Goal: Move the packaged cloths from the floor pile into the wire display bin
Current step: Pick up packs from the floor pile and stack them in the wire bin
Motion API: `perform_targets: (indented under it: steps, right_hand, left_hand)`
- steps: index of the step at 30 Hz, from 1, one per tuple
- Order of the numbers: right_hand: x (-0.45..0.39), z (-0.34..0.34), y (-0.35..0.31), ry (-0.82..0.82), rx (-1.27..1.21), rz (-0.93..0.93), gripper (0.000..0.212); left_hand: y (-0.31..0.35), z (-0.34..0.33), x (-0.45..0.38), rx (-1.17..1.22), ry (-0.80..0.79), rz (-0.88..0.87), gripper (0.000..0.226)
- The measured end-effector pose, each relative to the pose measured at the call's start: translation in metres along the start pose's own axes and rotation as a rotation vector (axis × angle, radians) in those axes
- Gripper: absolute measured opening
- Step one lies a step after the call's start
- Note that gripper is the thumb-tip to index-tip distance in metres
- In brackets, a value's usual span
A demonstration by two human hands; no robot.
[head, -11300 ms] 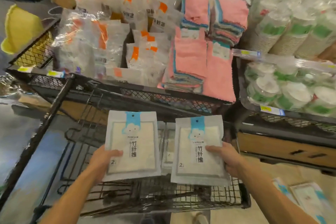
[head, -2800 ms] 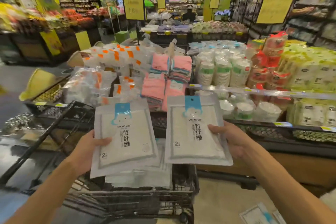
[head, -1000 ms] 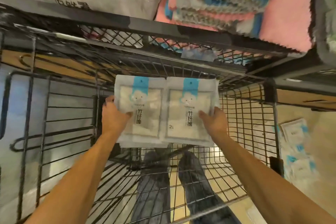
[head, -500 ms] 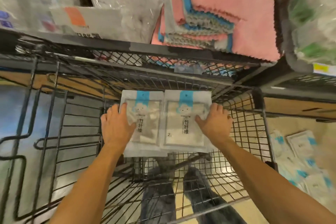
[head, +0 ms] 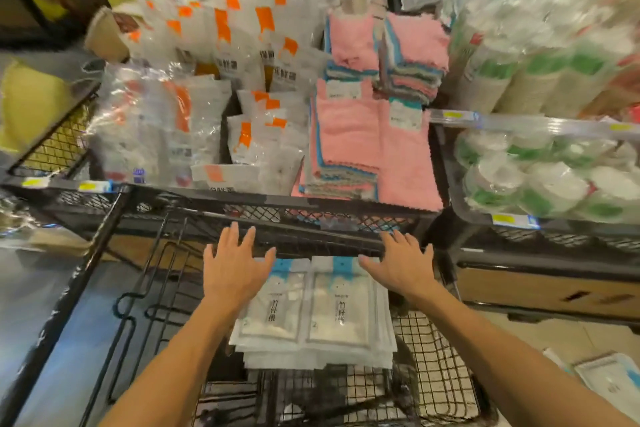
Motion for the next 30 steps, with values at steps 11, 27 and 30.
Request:
perform_targets:
  steps: [11,27,30]
  right_hand:
    - [0.079,0.109,0.027,0.268,-0.082,-0.133,0.08]
    - [0.369,0.077,0.201,0.365,-0.264,-0.914,0.09]
    - [0.429,0.057,0.227,0.343,-0.271,-1.047,0.082]
  left_hand:
    - [0.067,0.102,0.002,-0.009,0.12,-0.285,0.074]
    - [0.265,0.065,0.119,-0.005,-0.067,-0.963,0.067]
    - [0.3,0.048,0.154,0.003,-0.103,-1.052,0.068]
Point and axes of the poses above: each hand's wrist, its own x-axis away from the middle knuckle, its own z-axis out of the back of the hand, y = z × x, the point moved 5 cm from there along -x, towards the middle knuckle, and after that the axes turned 7 degrees about x, right-handed, at the moved point
